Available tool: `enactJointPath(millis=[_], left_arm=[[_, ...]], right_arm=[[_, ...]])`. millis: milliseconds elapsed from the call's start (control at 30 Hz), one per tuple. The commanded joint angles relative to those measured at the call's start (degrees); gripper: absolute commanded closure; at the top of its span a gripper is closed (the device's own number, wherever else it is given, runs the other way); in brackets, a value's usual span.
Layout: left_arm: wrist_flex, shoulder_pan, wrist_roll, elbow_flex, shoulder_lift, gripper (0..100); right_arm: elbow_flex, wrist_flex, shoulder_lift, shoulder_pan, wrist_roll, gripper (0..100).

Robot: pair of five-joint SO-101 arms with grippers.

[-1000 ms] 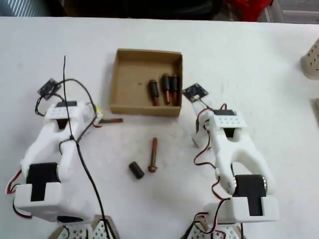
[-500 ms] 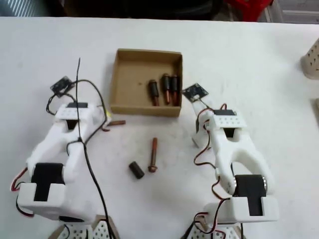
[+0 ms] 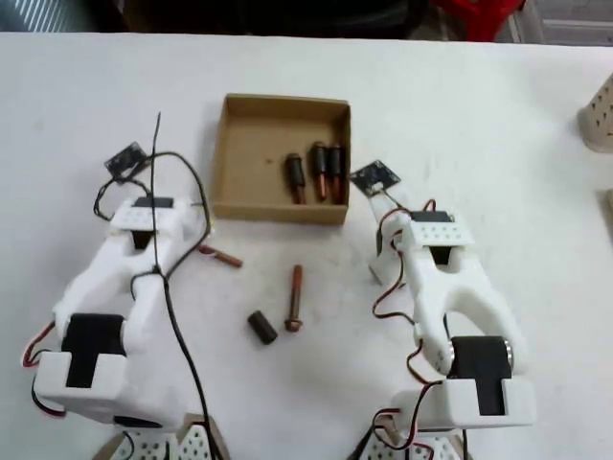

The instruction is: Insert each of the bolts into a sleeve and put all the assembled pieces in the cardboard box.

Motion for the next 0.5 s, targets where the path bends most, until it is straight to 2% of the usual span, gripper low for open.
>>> enactJointPath(millis=[0, 300, 467], left_arm=[[-0.4, 1.1, -2.5, -0.8, -1.2, 92], [0.3, 5.2, -15.3, -2.6, -1.5, 91], [5.8, 5.5, -27.8, -8.4, -1.1, 91]], right_arm=[[-0.3, -0.2, -0.5, 0.4, 0.6, 98.1], [-0.3, -0.2, -0.5, 0.4, 0.6, 98.1], [-0.3, -0.2, -0.5, 0.4, 0.6, 98.1]])
